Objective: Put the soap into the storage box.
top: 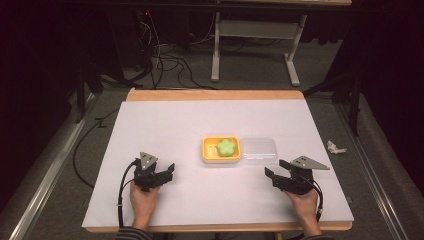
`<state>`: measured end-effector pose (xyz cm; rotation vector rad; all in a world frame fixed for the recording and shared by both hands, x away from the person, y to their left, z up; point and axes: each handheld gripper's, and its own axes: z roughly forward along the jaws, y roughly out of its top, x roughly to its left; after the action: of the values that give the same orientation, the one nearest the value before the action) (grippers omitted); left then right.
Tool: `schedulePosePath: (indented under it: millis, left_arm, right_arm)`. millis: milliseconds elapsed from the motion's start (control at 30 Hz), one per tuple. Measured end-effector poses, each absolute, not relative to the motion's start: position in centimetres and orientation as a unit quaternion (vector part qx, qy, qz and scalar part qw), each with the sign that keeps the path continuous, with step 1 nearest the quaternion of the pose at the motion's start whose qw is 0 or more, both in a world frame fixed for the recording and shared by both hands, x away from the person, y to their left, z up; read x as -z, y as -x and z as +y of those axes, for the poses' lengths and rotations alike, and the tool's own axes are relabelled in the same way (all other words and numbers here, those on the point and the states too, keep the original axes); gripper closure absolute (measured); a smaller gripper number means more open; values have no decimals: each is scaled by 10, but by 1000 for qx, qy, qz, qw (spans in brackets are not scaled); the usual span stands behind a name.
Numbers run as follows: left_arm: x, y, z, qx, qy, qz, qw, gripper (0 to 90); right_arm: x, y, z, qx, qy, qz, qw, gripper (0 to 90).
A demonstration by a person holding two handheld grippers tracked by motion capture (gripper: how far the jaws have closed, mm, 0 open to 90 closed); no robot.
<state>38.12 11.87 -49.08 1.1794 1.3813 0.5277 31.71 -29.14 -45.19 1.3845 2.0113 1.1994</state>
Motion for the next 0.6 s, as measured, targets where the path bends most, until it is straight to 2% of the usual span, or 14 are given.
schedulePosePath:
  millis: [400, 600]
  left_arm:
    - [491, -381, 119, -226, -506, 591, 586, 240]
    - [491, -381, 119, -226, -507, 591, 586, 240]
  right_arm:
    - [462, -325, -281, -405, -499, 737, 209, 320]
    - [465, -327, -277, -384, -496, 746, 222, 319]
